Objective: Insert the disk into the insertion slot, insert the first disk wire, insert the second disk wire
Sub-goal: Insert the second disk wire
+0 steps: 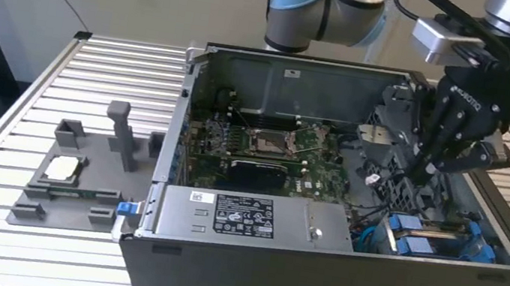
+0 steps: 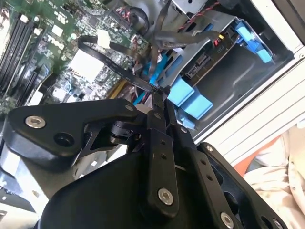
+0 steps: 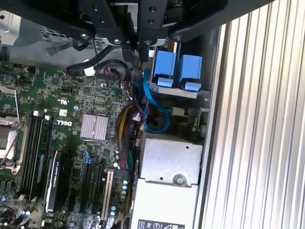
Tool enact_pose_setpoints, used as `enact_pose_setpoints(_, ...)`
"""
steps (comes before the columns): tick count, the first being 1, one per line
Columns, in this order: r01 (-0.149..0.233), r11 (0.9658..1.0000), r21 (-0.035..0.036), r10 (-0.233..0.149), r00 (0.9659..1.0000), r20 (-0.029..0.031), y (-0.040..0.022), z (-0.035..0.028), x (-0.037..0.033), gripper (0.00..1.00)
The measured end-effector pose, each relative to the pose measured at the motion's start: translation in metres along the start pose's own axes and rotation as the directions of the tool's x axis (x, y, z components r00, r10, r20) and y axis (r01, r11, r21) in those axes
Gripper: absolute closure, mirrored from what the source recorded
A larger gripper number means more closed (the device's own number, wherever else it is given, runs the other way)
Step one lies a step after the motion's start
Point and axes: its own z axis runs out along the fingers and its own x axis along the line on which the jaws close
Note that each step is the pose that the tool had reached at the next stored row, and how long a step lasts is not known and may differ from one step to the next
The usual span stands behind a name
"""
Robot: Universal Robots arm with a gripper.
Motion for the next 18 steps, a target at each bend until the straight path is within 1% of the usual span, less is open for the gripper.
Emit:
enact_pose_setpoints(2, 0.001, 0.9999, -0.0116, -0.001, 1.0, 0.002, -0.0028, 0.0007, 0.0044, 0.84)
enact_pose_setpoints(4, 0.001, 0.9998, -0.0214, -0.001, 1.0, 0.0045, -0.0057, 0.0015, 0.0086, 0.84)
enact_pose_setpoints(6, 0.002, 0.9996, -0.0274, -0.002, 1.0, 0.0083, -0.0085, 0.0025, 0.0122, 0.84)
enact_pose_setpoints(8, 0.003, 0.9996, -0.0282, -0.002, 0.9999, 0.0169, -0.0105, 0.0037, 0.0155, 0.84)
enact_pose_setpoints(10, 0.004, 0.9996, -0.0274, -0.003, 0.9996, 0.0266, -0.0117, 0.0049, 0.0184, 0.84)
enact_pose_setpoints(12, 0.004, 0.9996, -0.0266, -0.003, 0.9994, 0.0344, -0.012, 0.0061, 0.0209, 0.84)
enact_pose_setpoints(16, 0.005, 0.9997, -0.0249, -0.004, 0.9986, 0.0521, -0.0126, 0.0088, 0.0255, 0.84)
enact_pose_setpoints(18, 0.006, 0.9996, -0.0262, -0.005, 0.9982, 0.0597, -0.0134, 0.0097, 0.0274, 0.84)
